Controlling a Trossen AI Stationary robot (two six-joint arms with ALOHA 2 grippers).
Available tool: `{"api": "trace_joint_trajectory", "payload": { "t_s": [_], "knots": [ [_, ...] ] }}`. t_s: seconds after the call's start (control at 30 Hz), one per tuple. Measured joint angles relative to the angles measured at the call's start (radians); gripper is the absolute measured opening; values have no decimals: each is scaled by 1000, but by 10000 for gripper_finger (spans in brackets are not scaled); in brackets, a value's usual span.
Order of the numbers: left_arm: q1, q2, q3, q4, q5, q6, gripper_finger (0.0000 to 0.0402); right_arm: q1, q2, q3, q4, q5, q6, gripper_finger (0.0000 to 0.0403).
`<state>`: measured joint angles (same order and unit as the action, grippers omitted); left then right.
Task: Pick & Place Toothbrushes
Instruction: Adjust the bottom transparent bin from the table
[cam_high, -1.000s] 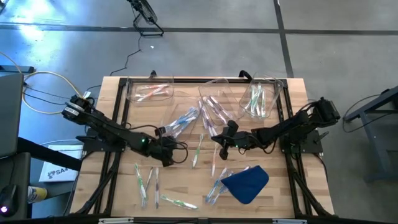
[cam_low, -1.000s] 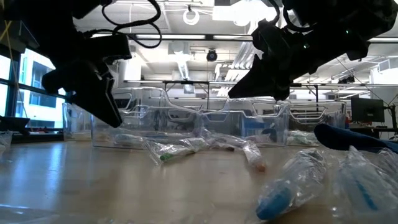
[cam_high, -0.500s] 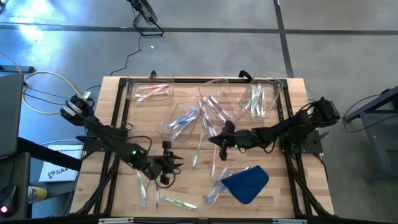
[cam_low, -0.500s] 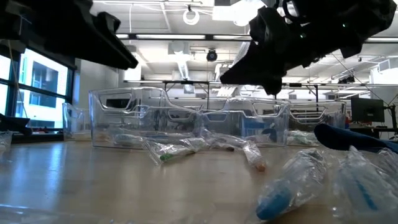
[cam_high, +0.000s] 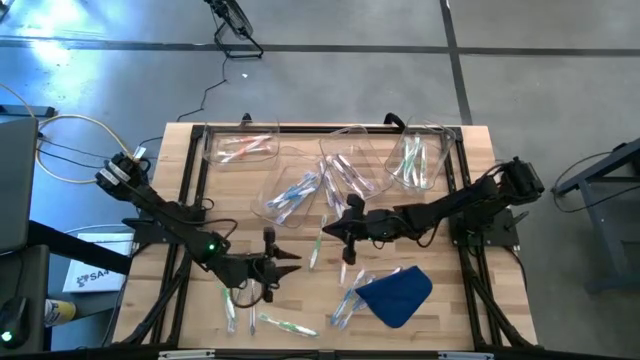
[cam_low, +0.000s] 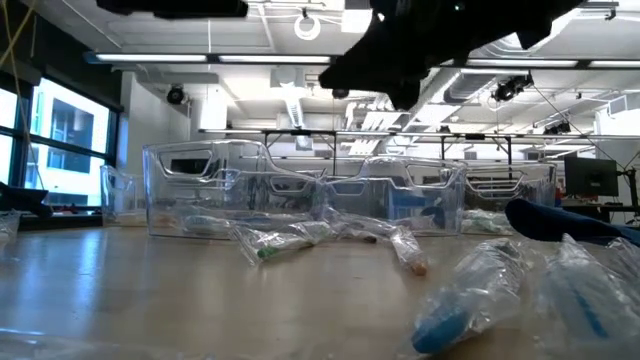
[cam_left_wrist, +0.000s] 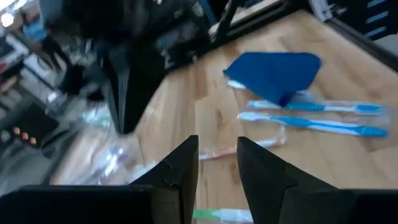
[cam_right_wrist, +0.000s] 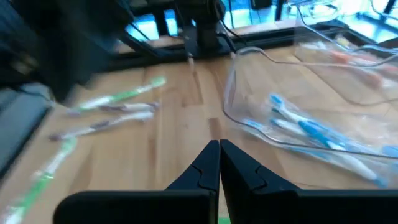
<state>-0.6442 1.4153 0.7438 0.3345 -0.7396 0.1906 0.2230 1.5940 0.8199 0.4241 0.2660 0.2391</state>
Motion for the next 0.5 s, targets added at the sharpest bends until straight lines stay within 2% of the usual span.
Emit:
{"api": "trace_joint_trajectory", "payload": {
  "t_s": [0.13, 0.33, 0.5],
  "knots": [
    [3, -24, 0, -51, 0, -30, 106, 0, 4, 26, -51, 48, -20, 4],
    [23, -37, 1, -137, 3, -128, 106, 7, -8, 24, -106, 50, -19, 4],
    [91, -92, 2, -329, 87, -267, 106, 27, -8, 24, -129, 50, -23, 4]
  ]
}}
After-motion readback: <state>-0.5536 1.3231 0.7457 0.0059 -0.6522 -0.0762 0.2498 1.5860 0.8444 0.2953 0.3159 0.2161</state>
